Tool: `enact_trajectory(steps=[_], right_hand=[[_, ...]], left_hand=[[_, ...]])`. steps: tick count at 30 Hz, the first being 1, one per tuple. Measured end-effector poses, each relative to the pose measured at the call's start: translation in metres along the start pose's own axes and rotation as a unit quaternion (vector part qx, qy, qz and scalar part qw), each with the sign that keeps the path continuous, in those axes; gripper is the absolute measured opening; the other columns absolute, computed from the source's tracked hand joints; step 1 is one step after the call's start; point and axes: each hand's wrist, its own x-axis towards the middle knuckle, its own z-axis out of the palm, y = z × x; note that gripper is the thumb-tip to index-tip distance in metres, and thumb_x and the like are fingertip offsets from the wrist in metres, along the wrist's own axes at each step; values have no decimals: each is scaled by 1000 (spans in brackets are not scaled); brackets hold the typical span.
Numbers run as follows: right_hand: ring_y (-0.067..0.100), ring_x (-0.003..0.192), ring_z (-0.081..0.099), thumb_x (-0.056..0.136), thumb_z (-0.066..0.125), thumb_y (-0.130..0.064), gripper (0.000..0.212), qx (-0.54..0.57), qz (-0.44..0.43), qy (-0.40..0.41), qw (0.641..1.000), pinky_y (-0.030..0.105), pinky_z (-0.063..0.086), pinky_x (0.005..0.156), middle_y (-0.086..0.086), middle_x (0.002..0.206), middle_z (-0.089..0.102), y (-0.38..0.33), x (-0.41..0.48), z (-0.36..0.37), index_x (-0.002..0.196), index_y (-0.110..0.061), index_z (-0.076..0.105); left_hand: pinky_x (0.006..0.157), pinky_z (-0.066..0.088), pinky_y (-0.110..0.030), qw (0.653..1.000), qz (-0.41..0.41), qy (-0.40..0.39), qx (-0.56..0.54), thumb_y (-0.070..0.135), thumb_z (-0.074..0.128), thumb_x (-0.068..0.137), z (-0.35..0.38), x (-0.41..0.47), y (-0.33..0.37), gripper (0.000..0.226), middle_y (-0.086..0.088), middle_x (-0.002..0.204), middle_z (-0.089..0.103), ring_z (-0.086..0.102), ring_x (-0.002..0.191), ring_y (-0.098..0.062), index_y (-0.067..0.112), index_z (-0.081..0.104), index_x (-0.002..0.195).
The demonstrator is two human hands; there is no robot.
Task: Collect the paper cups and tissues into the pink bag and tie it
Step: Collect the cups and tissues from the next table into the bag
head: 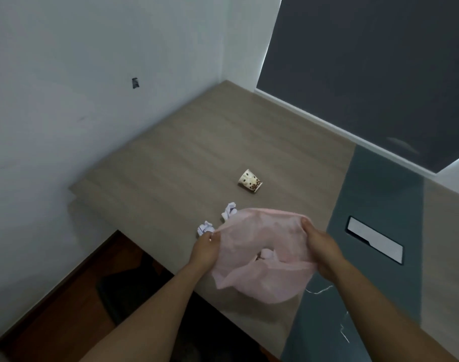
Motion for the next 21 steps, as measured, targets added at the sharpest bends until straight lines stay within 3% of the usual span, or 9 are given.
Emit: enact_trajectory(steps=[2, 4, 6, 9, 13, 16, 19, 21], right_hand=[[38, 108, 76, 92, 65, -81, 83, 35, 31, 4, 999, 56, 62, 104, 17, 126, 76, 5, 7, -4, 128, -6, 75], [38, 106, 77, 83, 66, -89, 85, 46, 45, 0, 998, 58, 62, 104, 15, 122, 77, 10, 12, -10, 118, -11, 77], [36, 105, 75, 71, 63, -98, 86, 20, 42, -6, 999, 55, 60, 107, 10, 116, 77, 12, 16, -17, 101, -18, 76], [30, 102, 73, 61, 55, -105, 89, -32, 30, -18, 999, 48, 57, 105, 3, 110, 76, 13, 19, -19, 89, -22, 72], [33, 106, 74, 59, 52, -104, 90, -31, 38, -36, 998, 50, 58, 109, 0, 104, 75, 10, 20, -10, 90, -23, 74], [26, 98, 75, 58, 49, -104, 94, -35, 43, -46, 997, 43, 59, 98, -4, 99, 76, 6, 22, -4, 90, -20, 77], [23, 95, 76, 66, 49, -101, 88, -42, 38, -52, 997, 41, 59, 95, -6, 96, 76, 4, 28, 0, 88, -21, 78], [22, 95, 76, 81, 54, -93, 77, -35, 31, -55, 997, 40, 59, 93, -7, 97, 77, 5, 34, 2, 89, -20, 77]], left_hand=[[82, 46, -43, 1000, -20, -9, 0, 29, 46, 107, -3, 6, 0, 32, -21, 102, 67, 62, 97, -35, 10, 61, 85], [87, 50, -47, 997, -54, -8, -59, 29, 50, 93, -11, 15, 0, 25, -27, 105, 69, 64, 97, -37, 10, 64, 82], [101, 50, -46, 994, -84, 38, -61, 23, 50, 101, -17, 31, -1, 33, -27, 127, 70, 66, 115, -39, 1, 74, 109], [112, 46, -46, 987, -105, 124, 18, 19, 46, 110, -20, 52, -5, 36, -29, 148, 57, 60, 131, -46, 1, 61, 138], [121, 43, -47, 986, -22, 49, 159, 27, 68, 104, -9, 67, -15, 74, -28, 160, 34, 52, 142, -45, 18, 34, 168], [120, 43, -46, 976, 25, 7, 215, 30, 78, 98, 4, 77, -22, 79, -25, 157, 34, 48, 142, -43, 22, 40, 167], [112, 48, -45, 972, 30, -4, 235, 23, 80, 96, 18, 83, -31, 62, -24, 145, 38, 58, 127, -45, 13, 56, 152], [107, 50, -43, 977, 7, 11, 214, 17, 82, 93, 26, 85, -34, 52, -28, 138, 44, 60, 122, -46, 5, 61, 139]])
